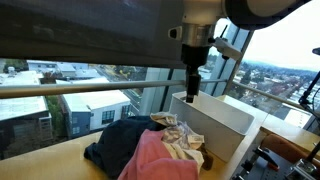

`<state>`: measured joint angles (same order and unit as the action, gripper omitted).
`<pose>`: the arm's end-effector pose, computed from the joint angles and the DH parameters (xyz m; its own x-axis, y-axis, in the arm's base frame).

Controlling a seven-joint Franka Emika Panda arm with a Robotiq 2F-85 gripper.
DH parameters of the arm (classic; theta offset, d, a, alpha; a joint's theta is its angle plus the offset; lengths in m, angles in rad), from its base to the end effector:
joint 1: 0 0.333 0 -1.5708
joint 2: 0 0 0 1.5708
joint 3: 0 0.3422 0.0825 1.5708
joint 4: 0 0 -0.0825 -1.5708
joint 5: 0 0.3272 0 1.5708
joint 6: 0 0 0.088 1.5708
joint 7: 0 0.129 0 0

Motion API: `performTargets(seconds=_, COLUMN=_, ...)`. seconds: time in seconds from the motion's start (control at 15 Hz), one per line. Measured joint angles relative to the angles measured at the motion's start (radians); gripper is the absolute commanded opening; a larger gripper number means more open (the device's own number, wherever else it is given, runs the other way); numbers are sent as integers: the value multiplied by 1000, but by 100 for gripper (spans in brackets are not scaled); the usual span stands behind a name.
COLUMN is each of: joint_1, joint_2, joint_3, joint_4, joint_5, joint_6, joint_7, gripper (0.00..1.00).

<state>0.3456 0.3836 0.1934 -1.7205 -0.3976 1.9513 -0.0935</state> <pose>0.5370 0.2674 0.3904 0.7020 0.6879 -0.1843 0.7103 -0.6575 0.2514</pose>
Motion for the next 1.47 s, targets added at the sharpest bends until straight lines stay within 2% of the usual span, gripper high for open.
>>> performTargets(seconds=0.4, joint_1=-54, joint_2=-158, joint_3=2, joint_4=-126, joint_5=101, joint_6=35, joint_7=-64, gripper=100)
performTargets(seconds=0.8, joint_1=-86, joint_2=-233, joint_3=4, joint_4=-147, joint_5=245, joint_6=39, joint_7=-176, gripper=100)
performTargets(seconds=1.13, joint_1=-118, joint_2=-202, joint_3=4, joint_4=-136, joint_5=323, joint_6=73, joint_7=-232, gripper=100)
performTargets(seconds=1.47, joint_1=-136, joint_2=-85, joint_3=5, joint_4=-76, joint_5=349, joint_6=113, joint_7=-279, gripper=100)
